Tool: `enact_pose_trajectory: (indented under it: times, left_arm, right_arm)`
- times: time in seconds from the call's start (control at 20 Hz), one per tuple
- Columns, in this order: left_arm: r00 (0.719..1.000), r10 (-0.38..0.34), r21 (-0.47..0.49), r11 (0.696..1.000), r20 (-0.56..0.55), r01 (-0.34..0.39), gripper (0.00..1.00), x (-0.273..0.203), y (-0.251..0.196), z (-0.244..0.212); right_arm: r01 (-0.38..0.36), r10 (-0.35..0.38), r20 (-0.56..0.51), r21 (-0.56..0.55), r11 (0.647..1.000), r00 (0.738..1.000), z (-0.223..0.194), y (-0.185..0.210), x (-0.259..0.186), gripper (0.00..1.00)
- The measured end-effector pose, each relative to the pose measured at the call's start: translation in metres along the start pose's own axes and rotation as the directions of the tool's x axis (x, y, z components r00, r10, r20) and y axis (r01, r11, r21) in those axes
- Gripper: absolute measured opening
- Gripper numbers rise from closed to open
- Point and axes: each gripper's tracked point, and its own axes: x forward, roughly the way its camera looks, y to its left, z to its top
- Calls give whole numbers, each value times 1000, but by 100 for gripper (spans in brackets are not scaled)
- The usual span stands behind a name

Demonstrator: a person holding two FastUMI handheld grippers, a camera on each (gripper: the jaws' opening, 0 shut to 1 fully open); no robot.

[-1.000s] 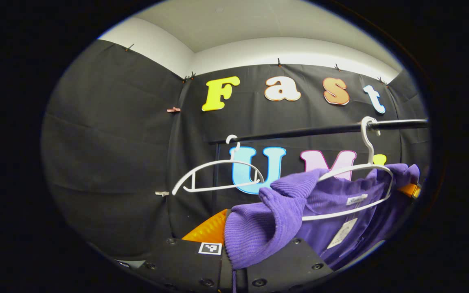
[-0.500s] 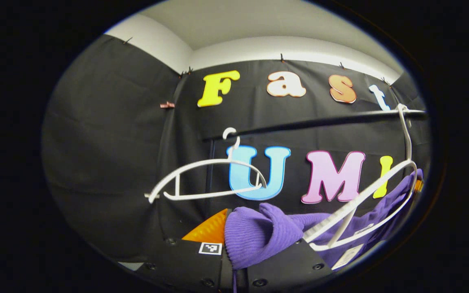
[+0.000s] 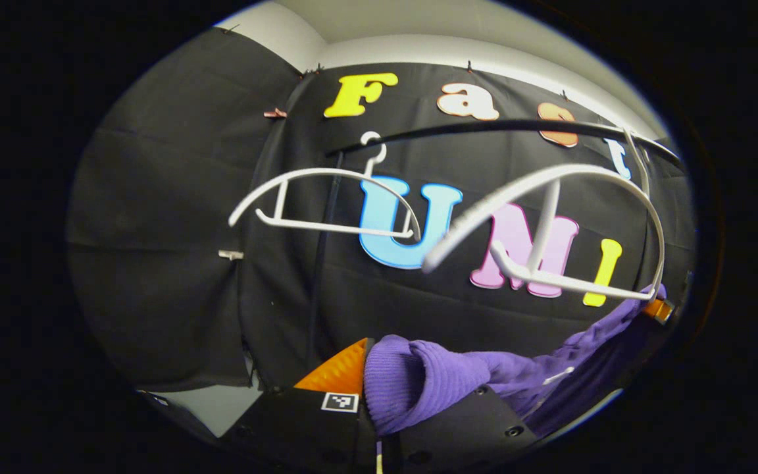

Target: Grasp the clothes on the hanger with both hands and then place them into the laundry hamper below.

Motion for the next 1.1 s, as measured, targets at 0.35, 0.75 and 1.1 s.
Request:
enact_pose_trajectory:
  times: [0.35,0.75,1.1]
  left_arm:
    - [975,-126,-3,992,-182,128,9,-19,-62,-76]
    - [877,-218,-71,976,-429,208,9,-47,-102,-159]
    - [636,-279,-265,957,-720,120,10,-58,-127,-245]
  right_arm:
    - [-17,27,-236,43,999,971,-97,38,-41,23]
    - [-85,68,-576,-3,996,814,-214,103,-104,24]
    - [-81,-1,-822,-57,995,570,-315,107,-163,24]
